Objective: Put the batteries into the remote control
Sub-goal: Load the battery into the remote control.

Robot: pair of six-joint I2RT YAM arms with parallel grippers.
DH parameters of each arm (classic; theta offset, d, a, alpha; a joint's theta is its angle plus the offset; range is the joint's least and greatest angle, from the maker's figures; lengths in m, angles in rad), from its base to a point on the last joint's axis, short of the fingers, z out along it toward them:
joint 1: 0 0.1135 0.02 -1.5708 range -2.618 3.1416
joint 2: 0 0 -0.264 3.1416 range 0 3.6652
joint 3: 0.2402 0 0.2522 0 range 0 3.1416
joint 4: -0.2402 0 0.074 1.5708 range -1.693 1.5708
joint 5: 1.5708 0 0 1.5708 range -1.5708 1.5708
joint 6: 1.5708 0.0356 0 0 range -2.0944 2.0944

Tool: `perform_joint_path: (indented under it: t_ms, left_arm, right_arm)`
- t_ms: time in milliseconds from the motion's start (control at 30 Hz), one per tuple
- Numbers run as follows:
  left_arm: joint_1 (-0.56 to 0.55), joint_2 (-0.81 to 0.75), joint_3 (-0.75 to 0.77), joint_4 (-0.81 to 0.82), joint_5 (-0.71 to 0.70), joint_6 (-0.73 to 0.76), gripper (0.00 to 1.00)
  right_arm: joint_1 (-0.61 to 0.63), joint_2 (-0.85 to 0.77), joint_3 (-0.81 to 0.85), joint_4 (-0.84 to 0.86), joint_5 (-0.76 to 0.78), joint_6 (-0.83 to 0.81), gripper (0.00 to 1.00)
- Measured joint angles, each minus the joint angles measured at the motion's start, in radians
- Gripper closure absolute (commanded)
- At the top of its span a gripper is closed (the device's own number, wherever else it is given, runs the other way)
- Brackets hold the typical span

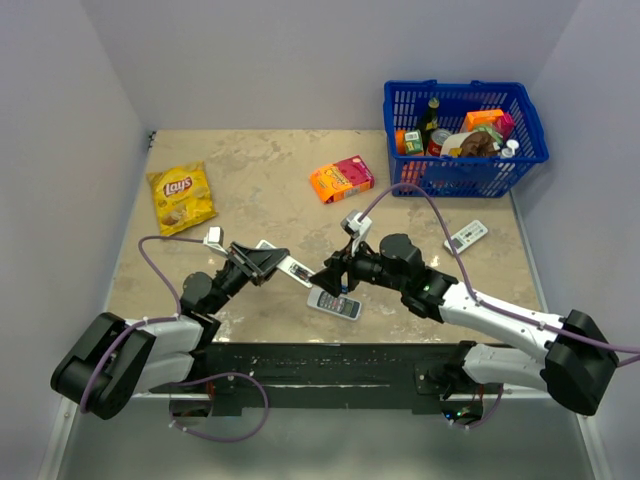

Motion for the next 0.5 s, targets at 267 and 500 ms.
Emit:
perform_joint_path:
  t_ms: [267,500]
  left_arm:
    - [-0.002,0.0,0.0,0.0,-0.004,0.006,1.0]
    - [-0.002,0.0,0.0,0.0,-0.012,0.031,1.0]
  right_arm:
    - [0.0,-0.016,0.016,-0.045,-0.021,-0.002,0.29]
    - [0.0,-0.086,0.081,-0.153,-0.025,-0.015,0.28]
